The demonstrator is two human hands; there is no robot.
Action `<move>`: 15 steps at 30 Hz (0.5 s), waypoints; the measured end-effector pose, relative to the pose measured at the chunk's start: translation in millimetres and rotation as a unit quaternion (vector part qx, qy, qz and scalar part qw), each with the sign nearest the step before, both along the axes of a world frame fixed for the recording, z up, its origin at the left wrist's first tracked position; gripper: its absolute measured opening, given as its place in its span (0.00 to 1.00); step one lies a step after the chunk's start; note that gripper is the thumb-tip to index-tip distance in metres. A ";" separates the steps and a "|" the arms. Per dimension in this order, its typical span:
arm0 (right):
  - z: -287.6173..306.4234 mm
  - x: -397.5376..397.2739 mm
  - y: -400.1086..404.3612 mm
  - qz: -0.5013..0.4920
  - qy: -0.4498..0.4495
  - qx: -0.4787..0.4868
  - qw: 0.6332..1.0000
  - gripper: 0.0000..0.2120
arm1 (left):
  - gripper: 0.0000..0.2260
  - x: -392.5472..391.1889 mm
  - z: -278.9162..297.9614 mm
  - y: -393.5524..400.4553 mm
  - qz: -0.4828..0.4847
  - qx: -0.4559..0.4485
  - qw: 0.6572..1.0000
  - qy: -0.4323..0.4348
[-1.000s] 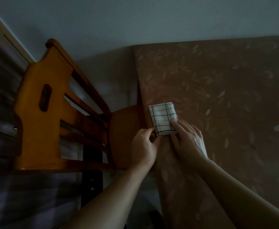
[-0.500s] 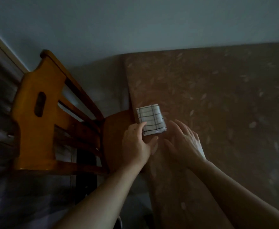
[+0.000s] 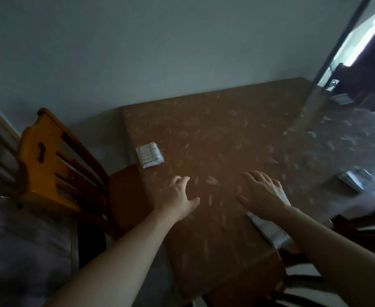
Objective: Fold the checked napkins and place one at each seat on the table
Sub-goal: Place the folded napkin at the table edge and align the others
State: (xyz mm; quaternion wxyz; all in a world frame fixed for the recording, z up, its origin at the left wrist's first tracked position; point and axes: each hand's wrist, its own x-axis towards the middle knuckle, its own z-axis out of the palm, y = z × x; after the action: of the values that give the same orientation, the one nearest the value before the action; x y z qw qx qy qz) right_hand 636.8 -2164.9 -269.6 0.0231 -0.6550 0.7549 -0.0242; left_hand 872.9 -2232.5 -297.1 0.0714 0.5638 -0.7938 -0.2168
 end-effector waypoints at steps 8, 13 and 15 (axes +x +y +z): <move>31.3 -61.6 127.8 -0.077 -0.023 0.050 0.995 0.32 | 0.31 -22.0 33.0 111.3 0.005 0.002 1.000 -0.021; 37.1 -107.5 173.4 -0.073 -0.060 0.055 0.994 0.27 | 0.30 -64.3 41.9 165.7 0.035 0.019 0.999 -0.007; 35.6 -125.2 191.5 -0.068 -0.076 0.060 0.993 0.27 | 0.30 -89.0 41.5 188.5 0.049 0.025 0.998 -0.005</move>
State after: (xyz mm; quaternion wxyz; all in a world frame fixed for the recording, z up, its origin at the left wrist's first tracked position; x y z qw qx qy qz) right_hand 511.6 -1973.5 -234.0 0.1175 -0.5956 0.7941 -0.0298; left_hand 783.9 -2044.0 -255.5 0.0636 0.6043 -0.7601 -0.2303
